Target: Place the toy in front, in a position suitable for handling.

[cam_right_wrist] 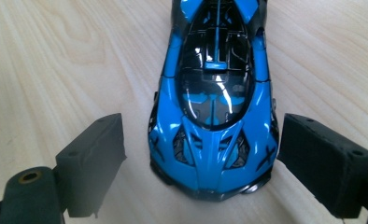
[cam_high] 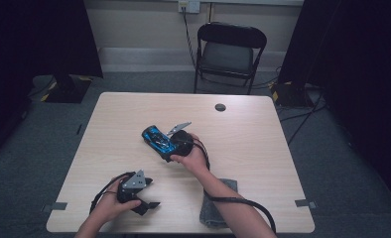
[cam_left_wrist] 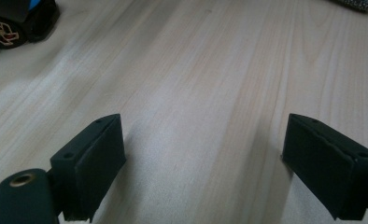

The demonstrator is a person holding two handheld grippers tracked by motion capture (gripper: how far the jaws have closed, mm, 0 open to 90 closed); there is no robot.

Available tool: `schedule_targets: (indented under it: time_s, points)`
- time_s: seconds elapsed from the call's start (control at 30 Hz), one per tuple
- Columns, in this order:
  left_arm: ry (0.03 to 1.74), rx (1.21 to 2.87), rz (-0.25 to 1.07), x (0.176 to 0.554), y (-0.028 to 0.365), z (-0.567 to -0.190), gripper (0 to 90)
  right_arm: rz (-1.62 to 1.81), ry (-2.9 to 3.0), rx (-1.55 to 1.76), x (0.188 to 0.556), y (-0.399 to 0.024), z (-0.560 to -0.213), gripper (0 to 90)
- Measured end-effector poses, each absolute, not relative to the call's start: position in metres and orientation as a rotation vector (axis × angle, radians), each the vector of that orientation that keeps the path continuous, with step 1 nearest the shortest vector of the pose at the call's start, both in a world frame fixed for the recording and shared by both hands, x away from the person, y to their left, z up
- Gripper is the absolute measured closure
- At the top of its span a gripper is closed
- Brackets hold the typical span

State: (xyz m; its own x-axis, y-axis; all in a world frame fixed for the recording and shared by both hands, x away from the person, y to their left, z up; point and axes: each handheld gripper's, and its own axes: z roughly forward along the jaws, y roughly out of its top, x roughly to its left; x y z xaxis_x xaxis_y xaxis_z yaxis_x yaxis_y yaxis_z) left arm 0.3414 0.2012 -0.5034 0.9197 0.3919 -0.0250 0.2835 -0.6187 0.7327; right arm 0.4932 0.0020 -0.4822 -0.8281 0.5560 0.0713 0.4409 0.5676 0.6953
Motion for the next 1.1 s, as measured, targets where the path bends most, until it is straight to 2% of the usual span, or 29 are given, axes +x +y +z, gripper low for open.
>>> schedule_targets:
  time_s: [0.47, 1.1]
  points:
    - [0.469, 2.276, 0.168, 0.342, 0.201, -0.503, 12.2, 1.101, 2.609, 0.893, 0.51, 0.018, -0.491, 13.3]
    - [0.465, 2.276, 0.166, 0.343, 0.202, -0.503, 12.2, 1.079, 2.585, 0.866, 0.509, 0.028, -0.501, 16.8]
